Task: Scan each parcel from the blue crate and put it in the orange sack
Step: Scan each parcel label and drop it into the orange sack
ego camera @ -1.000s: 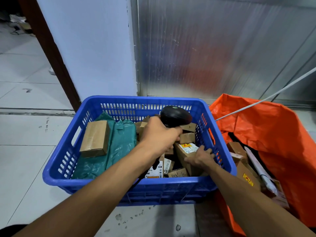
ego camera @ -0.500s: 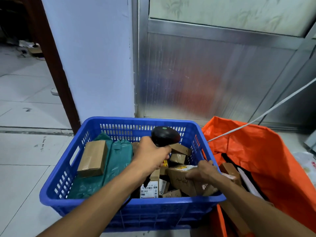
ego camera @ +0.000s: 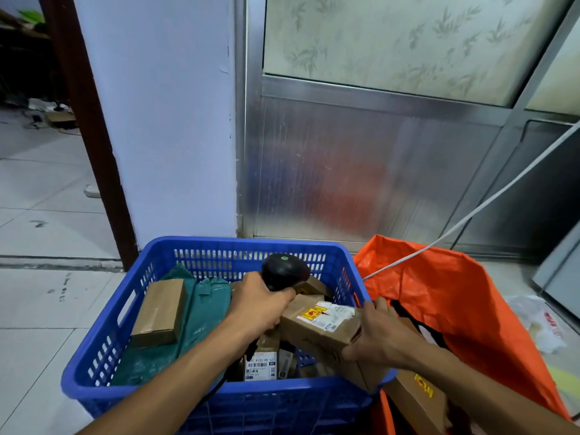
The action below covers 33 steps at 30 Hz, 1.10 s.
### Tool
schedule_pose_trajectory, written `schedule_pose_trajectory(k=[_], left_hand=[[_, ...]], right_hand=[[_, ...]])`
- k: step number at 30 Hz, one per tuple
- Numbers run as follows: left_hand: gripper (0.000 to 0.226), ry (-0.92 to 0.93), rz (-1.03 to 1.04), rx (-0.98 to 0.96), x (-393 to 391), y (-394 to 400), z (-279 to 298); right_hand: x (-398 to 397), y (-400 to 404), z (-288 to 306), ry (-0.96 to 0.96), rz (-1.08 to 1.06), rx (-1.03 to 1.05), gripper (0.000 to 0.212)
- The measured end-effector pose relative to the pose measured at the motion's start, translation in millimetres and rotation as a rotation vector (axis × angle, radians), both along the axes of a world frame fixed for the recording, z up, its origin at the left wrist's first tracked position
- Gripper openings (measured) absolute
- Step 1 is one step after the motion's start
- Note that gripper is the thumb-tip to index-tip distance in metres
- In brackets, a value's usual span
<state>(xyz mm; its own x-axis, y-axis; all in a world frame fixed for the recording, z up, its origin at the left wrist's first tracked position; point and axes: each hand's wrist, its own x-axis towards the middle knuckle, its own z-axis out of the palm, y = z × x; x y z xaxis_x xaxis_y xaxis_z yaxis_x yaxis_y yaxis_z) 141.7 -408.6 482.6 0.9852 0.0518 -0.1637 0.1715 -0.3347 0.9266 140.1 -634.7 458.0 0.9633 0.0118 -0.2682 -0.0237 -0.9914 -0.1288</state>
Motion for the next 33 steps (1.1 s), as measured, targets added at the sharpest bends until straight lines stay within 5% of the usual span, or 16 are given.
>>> schedule_pose_trajectory(k=[7,15,23,33], left_hand=[[0.012,0.001,-0.030,0.064,-10.7,-3.6,-0.7],[0.005,-0.015,-0.114,0.102,-38.1,-5.3,13.0],[0.010,0.002,-0.095,0.074,-66.2,7.7,37.5],[0.011,0.001,-0.152,0.085,-103.2,16.7,45.3]], right_hand=[[-44.9,-26.1,-2.9,-0.108,0.081,-0.031,0.089],[-62.0,-30.1,-16.1,-0.127,0.014,0.357,0.084],[-64.1,-13.5,-8.1,-0.271,0.202,0.149,0.097],[-60.5,-1.2,5.6,-0.435,0.213,0.189,0.101]])
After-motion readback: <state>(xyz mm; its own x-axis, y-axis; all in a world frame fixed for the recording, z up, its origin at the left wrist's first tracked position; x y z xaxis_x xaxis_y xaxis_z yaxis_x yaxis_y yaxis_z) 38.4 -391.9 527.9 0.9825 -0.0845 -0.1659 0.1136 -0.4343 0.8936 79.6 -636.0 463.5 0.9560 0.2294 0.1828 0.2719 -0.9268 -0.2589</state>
